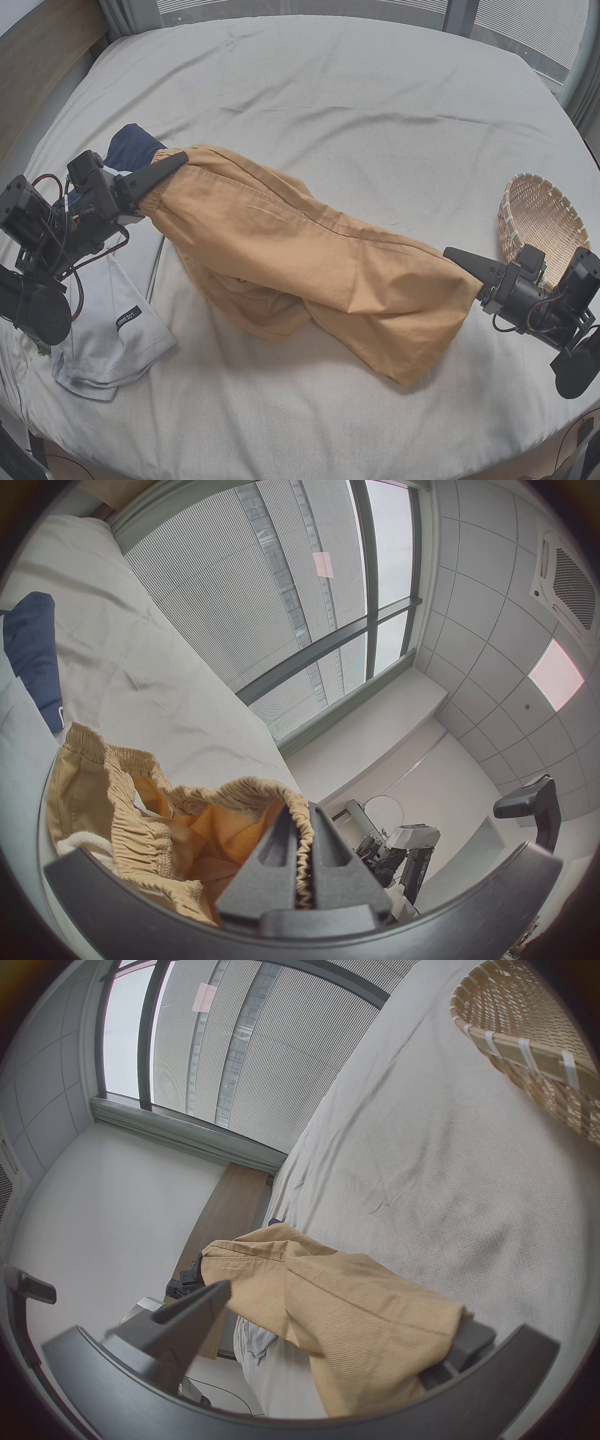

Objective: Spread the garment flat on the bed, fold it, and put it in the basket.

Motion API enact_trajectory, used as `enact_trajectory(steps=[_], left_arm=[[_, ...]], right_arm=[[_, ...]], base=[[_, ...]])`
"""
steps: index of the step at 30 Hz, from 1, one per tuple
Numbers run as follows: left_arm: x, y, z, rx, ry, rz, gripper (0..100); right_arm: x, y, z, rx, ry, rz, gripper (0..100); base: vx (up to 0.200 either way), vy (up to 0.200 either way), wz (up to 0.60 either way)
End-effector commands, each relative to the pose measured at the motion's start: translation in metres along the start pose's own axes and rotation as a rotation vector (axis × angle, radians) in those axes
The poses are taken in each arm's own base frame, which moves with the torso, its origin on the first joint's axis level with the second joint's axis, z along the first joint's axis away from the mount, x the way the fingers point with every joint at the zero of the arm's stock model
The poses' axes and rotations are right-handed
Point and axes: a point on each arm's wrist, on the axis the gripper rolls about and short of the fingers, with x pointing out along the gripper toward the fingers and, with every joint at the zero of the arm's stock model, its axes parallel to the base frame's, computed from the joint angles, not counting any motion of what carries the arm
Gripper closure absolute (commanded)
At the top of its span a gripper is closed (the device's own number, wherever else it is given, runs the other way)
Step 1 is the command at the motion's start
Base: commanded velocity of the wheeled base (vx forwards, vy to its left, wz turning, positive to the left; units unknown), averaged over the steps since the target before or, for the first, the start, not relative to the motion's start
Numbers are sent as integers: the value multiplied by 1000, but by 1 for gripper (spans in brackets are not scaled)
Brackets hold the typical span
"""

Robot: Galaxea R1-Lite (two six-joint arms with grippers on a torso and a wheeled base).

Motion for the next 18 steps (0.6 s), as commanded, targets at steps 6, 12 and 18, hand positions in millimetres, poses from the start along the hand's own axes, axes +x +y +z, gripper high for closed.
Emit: enact_trajectory(steps=[6, 12, 18], left_arm=[[-1, 0, -2, -3, 3, 2, 100], [-2, -3, -1, 0, 2, 0, 100], [2, -31, 13, 54, -22, -64, 100]], right_arm=[[8, 1, 0, -1, -16, -1, 100], [6, 4, 2, 8, -41, -7, 100], [-17, 40, 15, 1, -159, 43, 100]], base=[[0, 0, 0], [0, 0, 0], [0, 0, 0]])
